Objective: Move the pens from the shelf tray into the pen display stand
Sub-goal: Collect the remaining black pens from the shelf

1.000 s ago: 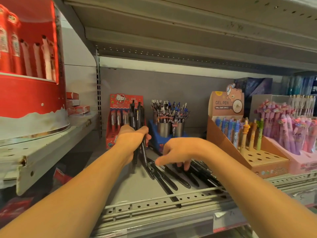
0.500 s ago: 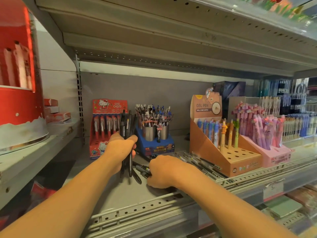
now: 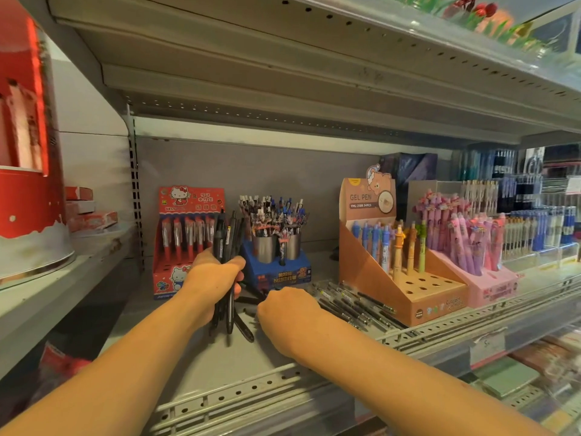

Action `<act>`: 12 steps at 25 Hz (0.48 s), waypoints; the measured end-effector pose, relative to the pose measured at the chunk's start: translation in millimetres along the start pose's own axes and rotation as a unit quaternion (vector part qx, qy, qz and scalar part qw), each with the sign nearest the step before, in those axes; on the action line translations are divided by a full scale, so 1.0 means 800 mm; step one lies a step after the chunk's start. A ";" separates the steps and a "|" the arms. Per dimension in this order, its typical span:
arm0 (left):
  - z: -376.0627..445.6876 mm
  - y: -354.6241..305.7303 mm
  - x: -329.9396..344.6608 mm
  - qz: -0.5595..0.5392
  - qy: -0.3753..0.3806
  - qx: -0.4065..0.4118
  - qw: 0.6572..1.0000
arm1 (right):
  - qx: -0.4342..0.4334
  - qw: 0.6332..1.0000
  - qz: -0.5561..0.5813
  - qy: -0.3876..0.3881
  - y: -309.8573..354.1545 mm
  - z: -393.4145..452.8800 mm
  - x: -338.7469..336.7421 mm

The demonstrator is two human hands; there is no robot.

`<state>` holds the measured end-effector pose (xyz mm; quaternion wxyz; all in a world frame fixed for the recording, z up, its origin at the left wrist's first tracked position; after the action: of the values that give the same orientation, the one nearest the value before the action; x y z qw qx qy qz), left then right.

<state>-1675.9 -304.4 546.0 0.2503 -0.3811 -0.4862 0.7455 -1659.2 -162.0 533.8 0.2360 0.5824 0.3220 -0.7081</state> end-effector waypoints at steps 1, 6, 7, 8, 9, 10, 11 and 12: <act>0.000 0.000 0.000 0.000 0.001 0.003 1.000 | 0.006 1.000 0.008 0.011 -0.002 0.001 0.001; 0.000 0.002 -0.001 0.002 -0.001 0.014 1.000 | 0.045 0.996 0.033 0.066 -0.010 -0.002 0.012; 0.000 0.003 -0.002 0.003 -0.006 0.014 1.000 | 0.057 0.996 0.048 0.055 -0.010 -0.003 0.011; 0.001 0.003 -0.003 -0.001 -0.009 0.012 1.000 | 0.072 0.994 0.075 0.031 -0.012 -0.005 0.008; 0.000 0.002 -0.004 -0.008 -0.009 0.009 1.000 | 0.090 0.990 0.110 -0.001 -0.014 -0.007 0.004; -0.002 0.002 -0.005 -0.017 -0.008 0.006 1.000 | 0.108 0.982 0.150 -0.036 -0.017 -0.008 -0.001; -0.003 0.000 -0.005 -0.026 -0.007 0.003 1.000 | 0.123 0.972 0.189 -0.070 -0.019 -0.010 -0.005; -0.006 -0.002 -0.006 -0.032 -0.009 0.001 0.999 | 0.131 0.962 0.218 -0.097 -0.020 -0.012 -0.007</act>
<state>-1669.3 -304.7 547.8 0.2703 -0.3584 -0.4992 0.7411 -1663.4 -144.3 541.5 0.3371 0.5925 0.0671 -0.7285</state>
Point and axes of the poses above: each hand's wrist, its own z-axis towards the middle knuckle, its own x-axis out of the palm, y = z × x, the point moved 3 cm from there along z, towards the middle knuckle, and after that the axes turned 15 degrees about z, right-handed, at the moved point
